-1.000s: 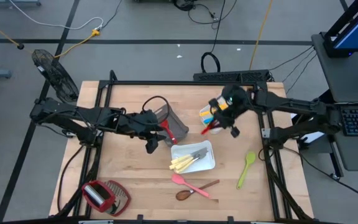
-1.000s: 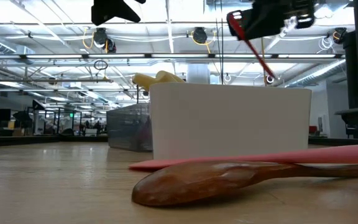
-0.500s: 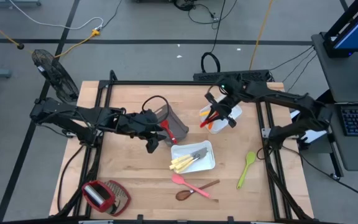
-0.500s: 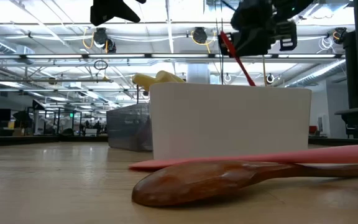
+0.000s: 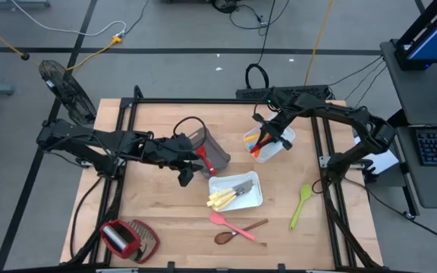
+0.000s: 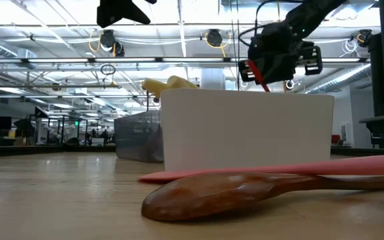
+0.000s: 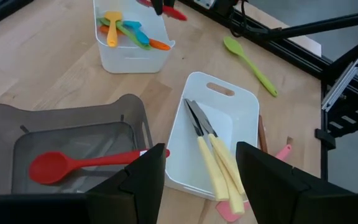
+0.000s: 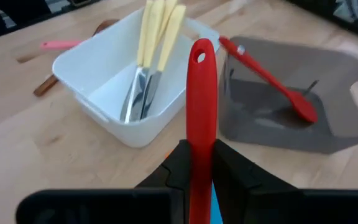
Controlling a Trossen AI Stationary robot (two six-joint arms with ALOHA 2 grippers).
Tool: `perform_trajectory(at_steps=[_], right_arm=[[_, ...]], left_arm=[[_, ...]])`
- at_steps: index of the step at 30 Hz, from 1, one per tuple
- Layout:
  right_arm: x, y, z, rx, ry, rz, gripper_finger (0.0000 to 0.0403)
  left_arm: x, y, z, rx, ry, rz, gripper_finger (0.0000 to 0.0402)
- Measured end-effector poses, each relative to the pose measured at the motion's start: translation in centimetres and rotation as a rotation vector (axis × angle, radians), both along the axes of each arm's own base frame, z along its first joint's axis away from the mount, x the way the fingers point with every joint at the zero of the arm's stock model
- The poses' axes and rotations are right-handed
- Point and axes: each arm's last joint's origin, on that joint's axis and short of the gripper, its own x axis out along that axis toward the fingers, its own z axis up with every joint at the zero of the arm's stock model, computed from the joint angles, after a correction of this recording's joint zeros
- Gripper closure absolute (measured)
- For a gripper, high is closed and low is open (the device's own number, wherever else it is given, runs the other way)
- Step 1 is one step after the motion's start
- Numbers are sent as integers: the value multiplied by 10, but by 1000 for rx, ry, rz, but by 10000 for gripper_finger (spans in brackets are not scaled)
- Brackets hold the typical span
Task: Pick & Place Kitchen Items
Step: Put the red spatula into the top white bin
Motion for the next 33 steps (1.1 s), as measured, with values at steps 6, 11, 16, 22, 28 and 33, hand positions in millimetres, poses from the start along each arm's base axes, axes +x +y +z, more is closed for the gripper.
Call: perform_trajectory(at_steps=[6, 11, 16, 22, 28, 33], right_arm=[[-4, -9, -11, 13, 24, -24, 366], [-13, -11, -22, 25, 46, -44, 365], [-19, -12, -35, 27, 54, -63, 365], [-18, -15, -40, -29, 175, -177, 360], [-15, -14, -42, -105, 253, -240, 334], [-8, -11, -40, -85, 248, -277, 313]], left_arm=[[0, 2, 0, 38, -5, 44, 199], [0, 2, 0, 48, -7, 60, 199], [0, 2, 0, 48, -7, 61, 199], [0, 2, 0, 48, -6, 61, 199], [0, 2, 0, 48, -6, 61, 199], [0, 2, 0, 49, -5, 61, 199]])
